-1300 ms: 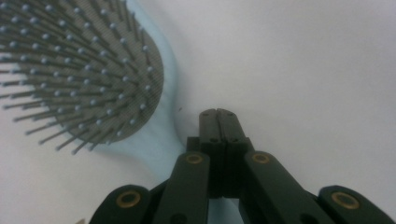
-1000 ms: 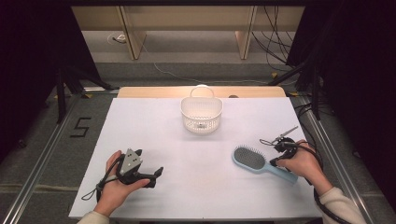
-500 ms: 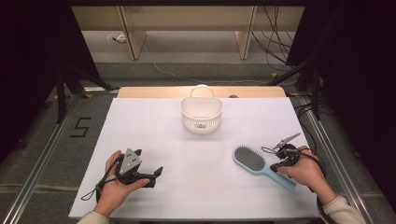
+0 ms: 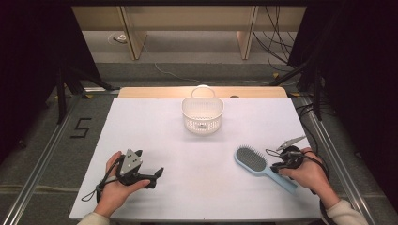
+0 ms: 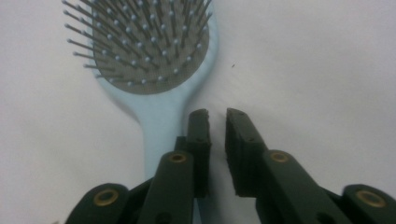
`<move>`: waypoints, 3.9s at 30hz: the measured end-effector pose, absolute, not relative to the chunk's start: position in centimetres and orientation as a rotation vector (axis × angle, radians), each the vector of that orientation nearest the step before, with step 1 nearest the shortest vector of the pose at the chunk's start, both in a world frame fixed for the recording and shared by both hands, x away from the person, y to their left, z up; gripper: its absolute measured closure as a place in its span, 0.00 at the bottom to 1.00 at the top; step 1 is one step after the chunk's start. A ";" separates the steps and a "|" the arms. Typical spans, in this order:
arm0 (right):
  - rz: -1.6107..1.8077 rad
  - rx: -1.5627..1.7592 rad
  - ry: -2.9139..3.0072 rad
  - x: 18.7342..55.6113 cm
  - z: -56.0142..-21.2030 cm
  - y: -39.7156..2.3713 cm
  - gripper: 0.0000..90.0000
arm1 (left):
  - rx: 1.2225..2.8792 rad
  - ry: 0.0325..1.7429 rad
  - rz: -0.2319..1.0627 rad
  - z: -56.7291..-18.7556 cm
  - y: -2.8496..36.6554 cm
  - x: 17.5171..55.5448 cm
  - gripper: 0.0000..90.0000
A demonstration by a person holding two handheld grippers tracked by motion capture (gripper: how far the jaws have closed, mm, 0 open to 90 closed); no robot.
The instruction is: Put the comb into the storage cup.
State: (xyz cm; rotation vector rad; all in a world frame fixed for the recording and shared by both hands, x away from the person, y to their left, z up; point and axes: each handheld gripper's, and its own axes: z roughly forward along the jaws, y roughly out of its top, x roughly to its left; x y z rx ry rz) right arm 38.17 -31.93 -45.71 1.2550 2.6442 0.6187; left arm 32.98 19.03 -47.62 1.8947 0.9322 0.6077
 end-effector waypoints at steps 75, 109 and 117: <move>0.507 0.832 2.819 37.9 -45.6 -29.0 0.03 | 1.881 0.945 0.609 -47.4 19.4 32.3 0.00; 0.145 0.951 2.936 39.7 -45.6 -25.7 0.41 | 1.875 0.947 0.608 -47.3 19.3 32.4 0.01; 0.076 0.953 2.957 39.7 -45.3 -25.0 0.60 | 1.876 0.943 0.609 -47.3 19.3 32.4 0.01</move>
